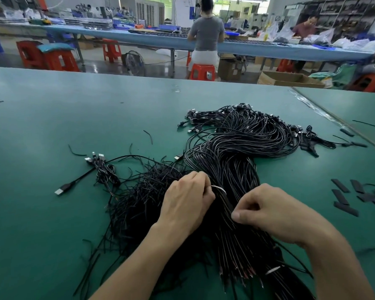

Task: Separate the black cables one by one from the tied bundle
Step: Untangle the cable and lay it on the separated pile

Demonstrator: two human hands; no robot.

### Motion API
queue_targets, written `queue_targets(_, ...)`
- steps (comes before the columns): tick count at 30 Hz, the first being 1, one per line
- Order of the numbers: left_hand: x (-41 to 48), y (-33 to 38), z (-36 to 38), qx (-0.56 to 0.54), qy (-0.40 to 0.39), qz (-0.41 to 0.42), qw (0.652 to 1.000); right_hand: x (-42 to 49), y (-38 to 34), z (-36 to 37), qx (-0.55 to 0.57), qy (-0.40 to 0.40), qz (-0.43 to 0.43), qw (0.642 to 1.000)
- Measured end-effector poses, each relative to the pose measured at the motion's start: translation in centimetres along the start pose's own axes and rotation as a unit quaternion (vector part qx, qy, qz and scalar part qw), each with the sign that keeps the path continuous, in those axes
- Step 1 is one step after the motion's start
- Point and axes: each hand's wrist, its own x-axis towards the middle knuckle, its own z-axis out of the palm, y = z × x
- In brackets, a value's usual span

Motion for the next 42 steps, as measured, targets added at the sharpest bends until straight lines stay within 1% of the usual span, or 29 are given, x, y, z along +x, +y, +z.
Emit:
queue_targets(2,0.1,-0.2,0.0,-0.005,0.001,-0.002,1.000,0.6,-0.5,1.0,0.039,0.069,0.021,0.997)
queue_targets(4,0.2,-0.3,0.1,-0.007,-0.001,-0.009,1.000,1.3,-0.9,2.1,0.040,0.146,0.035,0.988)
queue_targets(5,0.3,-0.4,0.1,-0.009,-0.004,-0.012,1.000,1.6,-1.1,2.7,0.035,0.163,0.040,0.985)
queue_targets(9,0.3,-0.5,0.2,-0.002,0.004,-0.006,1.000,2.3,-0.9,3.8,0.076,0.165,0.058,0.982)
queue_targets(14,0.1,-0.1,0.3,0.044,0.044,0.048,0.997,2.7,-0.6,4.1,0.095,0.158,0.078,0.980)
queue_targets(18,-0.1,0.1,0.5,0.052,0.053,0.048,0.996,2.7,-0.8,4.2,0.105,0.112,0.068,0.986)
queue_targets(19,-0.1,0.0,0.5,0.043,0.050,0.039,0.997,2.6,-0.8,4.0,0.123,0.095,0.063,0.986)
queue_targets(21,0.0,-0.1,0.4,0.023,0.043,0.020,0.999,2.3,-0.8,3.2,0.199,0.053,0.040,0.978)
queue_targets(23,0.1,-0.2,0.4,0.007,0.037,0.002,0.999,1.2,-0.8,1.5,0.284,-0.002,-0.021,0.959)
queue_targets(25,0.1,-0.2,0.2,-0.009,0.035,-0.007,0.999,-0.4,-0.9,-0.1,0.327,-0.068,-0.125,0.934)
queue_targets(26,0.0,-0.2,0.2,-0.015,0.033,-0.008,0.999,-1.2,-1.0,-0.7,0.331,-0.101,-0.167,0.923)
queue_targets(27,0.0,-0.2,0.2,-0.020,0.030,-0.008,0.999,-1.8,-0.9,-1.3,0.327,-0.128,-0.191,0.917)
queue_targets(28,0.0,-0.2,0.2,-0.024,0.027,-0.007,0.999,-2.2,-0.7,-1.8,0.307,-0.146,-0.194,0.920)
queue_targets(29,0.0,-0.2,0.2,-0.024,0.023,-0.009,0.999,-2.5,-0.4,-2.2,0.267,-0.154,-0.179,0.934)
queue_targets(30,0.0,-0.2,0.2,-0.023,0.020,-0.013,0.999,-2.6,0.0,-2.4,0.202,-0.147,-0.151,0.956)
queue_targets(31,0.0,-0.1,0.1,-0.021,0.019,-0.017,0.999,-2.5,0.5,-2.4,0.124,-0.118,-0.110,0.979)
queue_targets(32,0.0,-0.1,0.1,-0.022,0.020,-0.020,0.999,-2.2,1.0,-2.3,0.046,-0.072,-0.060,0.994)
queue_targets(33,-0.1,-0.1,0.1,-0.026,0.020,-0.019,0.999,-1.9,1.2,-2.1,-0.009,-0.024,-0.008,1.000)
queue_targets(34,-0.1,-0.1,0.0,-0.030,0.018,-0.015,0.999,-1.6,1.0,-1.7,-0.026,0.021,0.029,0.999)
queue_targets(35,-0.1,-0.1,0.0,-0.030,0.014,-0.010,0.999,-1.2,0.5,-1.1,-0.015,0.057,0.046,0.997)
queue_targets(37,-0.1,-0.2,-0.1,-0.021,0.011,0.003,1.000,0.0,-1.1,0.5,0.031,0.105,0.067,0.992)
queue_targets(38,0.0,-0.3,-0.1,-0.018,0.010,0.010,1.000,0.5,-1.9,1.5,0.038,0.119,0.079,0.989)
queue_targets(39,0.0,-0.3,-0.1,-0.015,0.009,0.018,1.000,0.9,-2.5,2.4,0.023,0.126,0.085,0.988)
queue_targets(41,-0.1,-0.4,-0.1,-0.013,0.009,0.035,0.999,1.7,-2.8,4.1,-0.018,0.133,0.079,0.988)
queue_targets(42,-0.2,-0.5,-0.1,-0.012,0.012,0.041,0.999,1.9,-2.7,4.5,-0.013,0.139,0.074,0.988)
